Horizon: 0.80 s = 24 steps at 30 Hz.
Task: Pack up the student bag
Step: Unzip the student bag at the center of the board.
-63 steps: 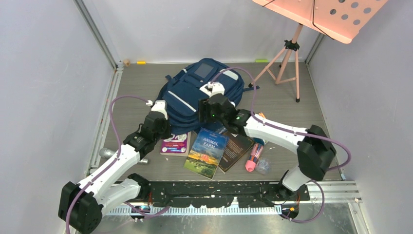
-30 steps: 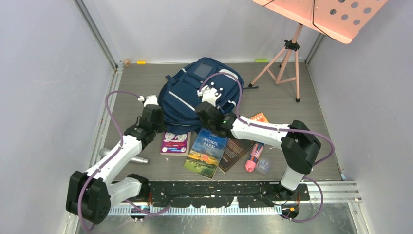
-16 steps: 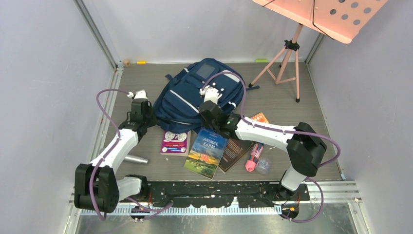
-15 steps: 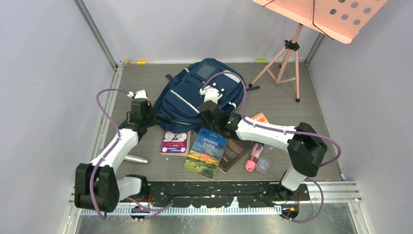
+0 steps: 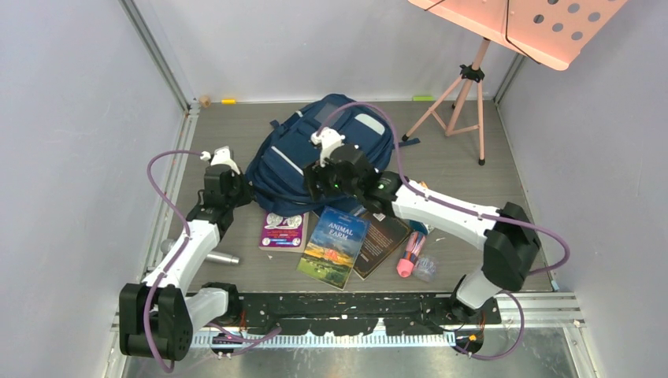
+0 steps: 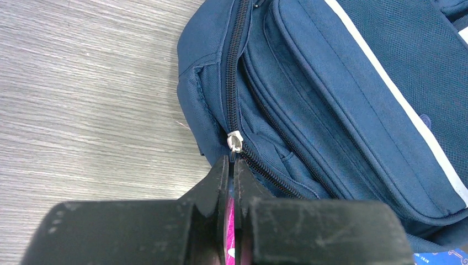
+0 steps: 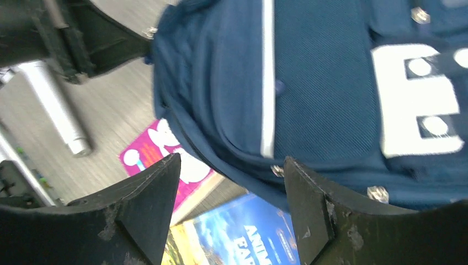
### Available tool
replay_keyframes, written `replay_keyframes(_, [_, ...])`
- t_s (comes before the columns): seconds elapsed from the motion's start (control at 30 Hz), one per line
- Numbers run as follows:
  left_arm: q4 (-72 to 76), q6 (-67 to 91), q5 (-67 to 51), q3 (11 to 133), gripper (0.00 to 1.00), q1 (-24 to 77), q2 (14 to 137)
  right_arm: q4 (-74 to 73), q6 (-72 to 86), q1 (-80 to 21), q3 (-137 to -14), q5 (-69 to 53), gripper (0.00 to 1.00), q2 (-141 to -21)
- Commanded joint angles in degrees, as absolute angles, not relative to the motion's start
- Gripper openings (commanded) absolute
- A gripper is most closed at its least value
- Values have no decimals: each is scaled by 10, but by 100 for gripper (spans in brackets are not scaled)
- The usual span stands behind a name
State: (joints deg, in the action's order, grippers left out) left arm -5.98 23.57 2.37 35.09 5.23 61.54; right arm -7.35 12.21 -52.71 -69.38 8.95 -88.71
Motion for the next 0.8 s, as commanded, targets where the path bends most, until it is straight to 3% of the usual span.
replay_keyframes(0.0, [-51,239,23,357,0,47,609,-60,89,-530,-786,-40,73,-956])
replay_keyframes(0.27, [-47,254,9,356,0,48,620,-113,60,-546,-932,-110,68,-1093])
replay_keyframes(0.53, [-50,269,-21,363,0,47,627,-125,33,-550,-1010,-104,67,-1195])
replay_keyframes(0.67, [-64,259,-7,370,0,47,624,-107,37,-552,-1029,-92,57,-1233])
replay_keyframes(0.77, [-74,265,-4,369,0,41,621,-80,38,-555,-1015,-65,40,-1241])
